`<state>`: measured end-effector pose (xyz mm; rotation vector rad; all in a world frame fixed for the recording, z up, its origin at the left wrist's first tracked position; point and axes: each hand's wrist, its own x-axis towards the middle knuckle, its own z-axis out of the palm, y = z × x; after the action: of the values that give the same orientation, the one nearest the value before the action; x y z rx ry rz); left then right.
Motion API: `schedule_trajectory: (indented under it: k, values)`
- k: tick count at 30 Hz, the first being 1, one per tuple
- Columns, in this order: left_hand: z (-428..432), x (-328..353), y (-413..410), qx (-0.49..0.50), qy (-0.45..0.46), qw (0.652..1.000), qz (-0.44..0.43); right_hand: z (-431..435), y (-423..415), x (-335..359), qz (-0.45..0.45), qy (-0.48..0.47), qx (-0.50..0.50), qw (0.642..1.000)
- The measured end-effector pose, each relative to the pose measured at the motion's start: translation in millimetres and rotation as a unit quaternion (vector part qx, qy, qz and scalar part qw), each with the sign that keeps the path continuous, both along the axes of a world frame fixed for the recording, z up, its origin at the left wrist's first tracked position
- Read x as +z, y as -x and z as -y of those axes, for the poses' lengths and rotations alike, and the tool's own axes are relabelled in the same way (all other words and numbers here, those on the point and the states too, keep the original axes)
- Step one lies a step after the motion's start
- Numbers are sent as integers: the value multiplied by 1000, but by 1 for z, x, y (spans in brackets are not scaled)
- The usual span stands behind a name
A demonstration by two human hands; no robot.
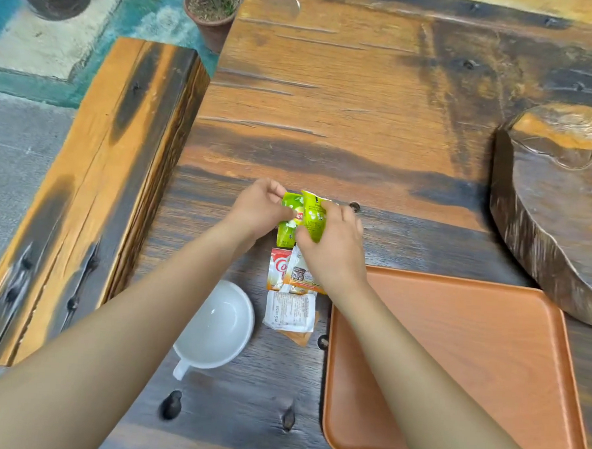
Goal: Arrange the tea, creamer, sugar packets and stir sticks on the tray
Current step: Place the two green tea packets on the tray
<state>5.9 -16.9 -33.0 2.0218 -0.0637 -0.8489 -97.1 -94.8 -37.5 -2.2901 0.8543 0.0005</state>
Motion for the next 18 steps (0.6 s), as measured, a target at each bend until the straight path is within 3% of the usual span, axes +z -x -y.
schedule_trajectory:
  k: [5,9,13,18]
  values:
    - [3,17,5,76,120,984,-105,12,9,10,72,-116,-141,981]
    - [4,29,5,119,92,989,-11,30,25,17,99,-159,-218,958]
    - [-2,52,11,182,150,970,55,49,60,22,162,-280,-281,904]
    - [-1,63,57,228,257,937,-63,45,116,22,131,-309,-259,906]
